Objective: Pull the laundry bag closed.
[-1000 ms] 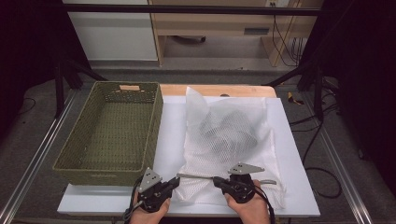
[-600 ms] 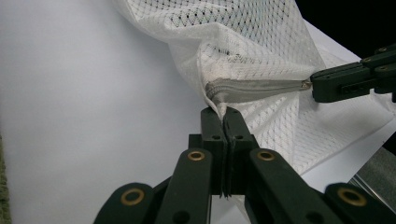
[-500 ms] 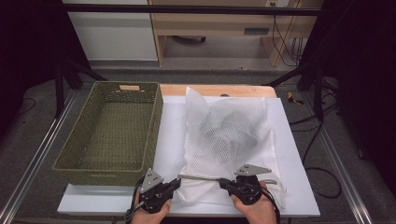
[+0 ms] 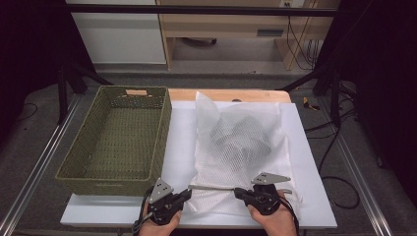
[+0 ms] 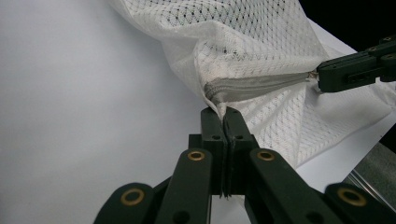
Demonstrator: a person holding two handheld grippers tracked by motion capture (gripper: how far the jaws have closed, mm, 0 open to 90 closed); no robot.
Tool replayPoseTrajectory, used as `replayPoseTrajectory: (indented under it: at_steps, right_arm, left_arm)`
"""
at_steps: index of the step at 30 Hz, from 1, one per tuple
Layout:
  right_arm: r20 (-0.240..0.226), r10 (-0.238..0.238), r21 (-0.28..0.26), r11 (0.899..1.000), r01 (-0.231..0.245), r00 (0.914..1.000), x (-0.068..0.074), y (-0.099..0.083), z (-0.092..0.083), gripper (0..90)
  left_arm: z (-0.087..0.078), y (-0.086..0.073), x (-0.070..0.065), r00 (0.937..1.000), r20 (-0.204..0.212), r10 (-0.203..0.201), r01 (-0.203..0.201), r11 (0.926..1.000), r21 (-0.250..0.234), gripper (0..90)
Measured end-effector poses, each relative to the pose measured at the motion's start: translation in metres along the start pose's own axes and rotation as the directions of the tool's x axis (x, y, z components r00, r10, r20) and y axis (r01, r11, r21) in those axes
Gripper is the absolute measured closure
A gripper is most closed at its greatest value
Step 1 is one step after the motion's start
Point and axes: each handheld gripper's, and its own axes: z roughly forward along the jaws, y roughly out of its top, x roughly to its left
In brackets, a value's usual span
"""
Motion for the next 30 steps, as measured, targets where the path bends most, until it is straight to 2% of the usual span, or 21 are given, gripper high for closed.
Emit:
replayPoseTrajectory:
  at_steps: [21, 30]
  right_arm:
    - [0.028, 0.019, 0.005, 1.0, -0.019, 0.9994, -0.014, -0.008, -0.012, 87.0]
    - [0.042, 0.041, 0.011, 0.999, -0.041, 0.9983, -0.021, -0.013, -0.019, 86.9]
  left_arm:
    - [0.0, 0.0, 0.002, 1.0, -0.006, -0.003, 0.003, 1.0, 0.004, 89.3]
    - [-0.002, 0.001, 0.005, 0.9998, -0.013, -0.012, 0.012, 0.9999, -0.005, 89.3]
